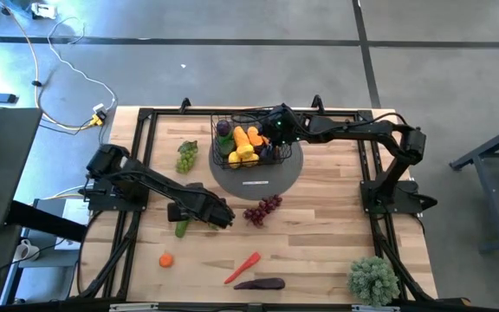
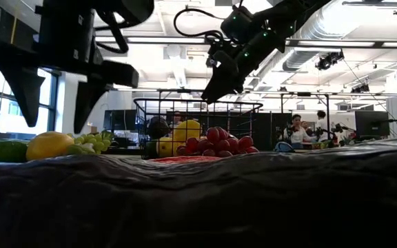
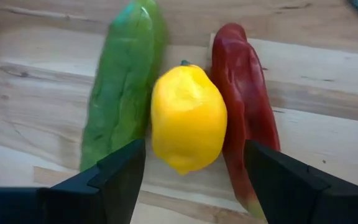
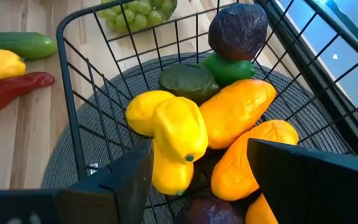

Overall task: Build produce basket
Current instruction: Put the lemon into the wire basket

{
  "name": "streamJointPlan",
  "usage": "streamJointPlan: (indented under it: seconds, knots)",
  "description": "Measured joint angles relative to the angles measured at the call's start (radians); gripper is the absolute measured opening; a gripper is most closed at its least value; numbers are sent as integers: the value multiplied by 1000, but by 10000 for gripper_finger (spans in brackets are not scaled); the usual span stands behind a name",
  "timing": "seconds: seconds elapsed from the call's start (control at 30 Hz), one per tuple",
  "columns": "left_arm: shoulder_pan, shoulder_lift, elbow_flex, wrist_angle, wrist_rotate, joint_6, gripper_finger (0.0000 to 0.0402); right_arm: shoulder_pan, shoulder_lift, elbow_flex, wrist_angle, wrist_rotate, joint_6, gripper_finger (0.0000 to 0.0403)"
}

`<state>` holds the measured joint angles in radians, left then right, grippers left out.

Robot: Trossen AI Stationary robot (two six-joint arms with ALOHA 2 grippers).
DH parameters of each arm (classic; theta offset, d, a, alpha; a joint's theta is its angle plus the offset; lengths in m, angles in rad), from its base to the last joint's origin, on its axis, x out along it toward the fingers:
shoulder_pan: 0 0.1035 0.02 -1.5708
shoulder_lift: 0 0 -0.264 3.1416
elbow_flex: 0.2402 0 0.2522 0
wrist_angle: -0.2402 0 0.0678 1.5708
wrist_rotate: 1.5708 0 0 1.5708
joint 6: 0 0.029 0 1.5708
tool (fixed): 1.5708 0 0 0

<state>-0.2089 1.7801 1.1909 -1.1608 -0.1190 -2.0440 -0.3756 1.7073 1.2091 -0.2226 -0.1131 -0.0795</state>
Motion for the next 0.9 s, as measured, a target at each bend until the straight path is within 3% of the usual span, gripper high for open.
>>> streamJointPlan:
  seconds: [0.9]
  knots:
    - [47, 77, 1, -25, -29, 23, 246, 0, 0, 0, -59, 0, -11, 240]
